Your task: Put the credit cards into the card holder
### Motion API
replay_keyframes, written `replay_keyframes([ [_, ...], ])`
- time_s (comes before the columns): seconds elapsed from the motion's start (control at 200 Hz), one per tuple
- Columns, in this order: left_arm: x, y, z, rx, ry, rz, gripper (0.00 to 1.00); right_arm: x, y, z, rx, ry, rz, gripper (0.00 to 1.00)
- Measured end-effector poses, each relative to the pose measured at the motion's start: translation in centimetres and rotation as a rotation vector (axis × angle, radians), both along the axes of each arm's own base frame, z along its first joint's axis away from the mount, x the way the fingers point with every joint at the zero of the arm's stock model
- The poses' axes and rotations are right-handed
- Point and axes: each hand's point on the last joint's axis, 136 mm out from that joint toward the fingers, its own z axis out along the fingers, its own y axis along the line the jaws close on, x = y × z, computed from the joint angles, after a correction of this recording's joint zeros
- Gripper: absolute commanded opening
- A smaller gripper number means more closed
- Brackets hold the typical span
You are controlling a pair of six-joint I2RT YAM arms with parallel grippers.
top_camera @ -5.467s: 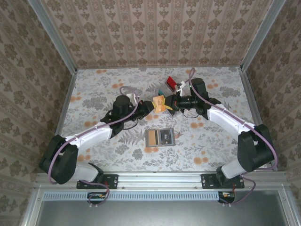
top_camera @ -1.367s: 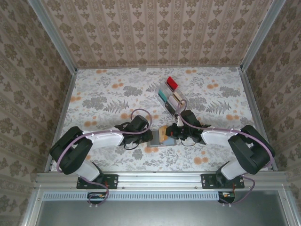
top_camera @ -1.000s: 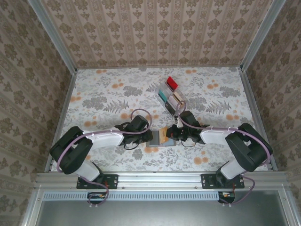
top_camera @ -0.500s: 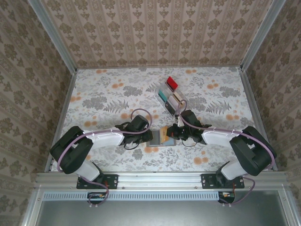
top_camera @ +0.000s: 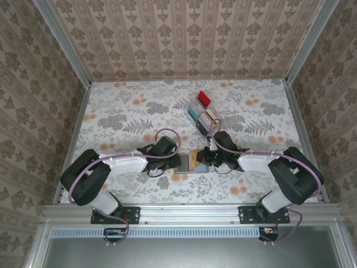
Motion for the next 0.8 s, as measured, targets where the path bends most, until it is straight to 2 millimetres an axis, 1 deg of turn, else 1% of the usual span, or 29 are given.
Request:
replay_keyframes([
  [0.19,0.0,-0.1,0.0,-0.002,-0.001,-0.001,0.32,-0.4,-0.2,0.9,-0.009,-0.018,0.016,0.02],
  [0.265,0.1,-0.2,0.0,-0.003,-0.001,0.0,0.32,-0.3,-0.1,1.0,-0.01,-0.023,0.021,0.02],
  [0.375,0.0,-0.3,0.0,-0.003,-0.001,-0.004,0.32,-0.4,0.0,0.9,-0.008,-0.02,0.026,0.02],
  [0.595,-0.1,-0.3,0.1,-0.004,-0.002,-0.006,0.32,-0.5,0.2,-0.3,-0.02,0.0,0.031,0.02],
  [0.8,-0.1,-0.3,0.1,-0.004,-0.002,-0.006,0.31,-0.5,0.2,-0.2,-0.019,-0.005,0.029,0.02],
])
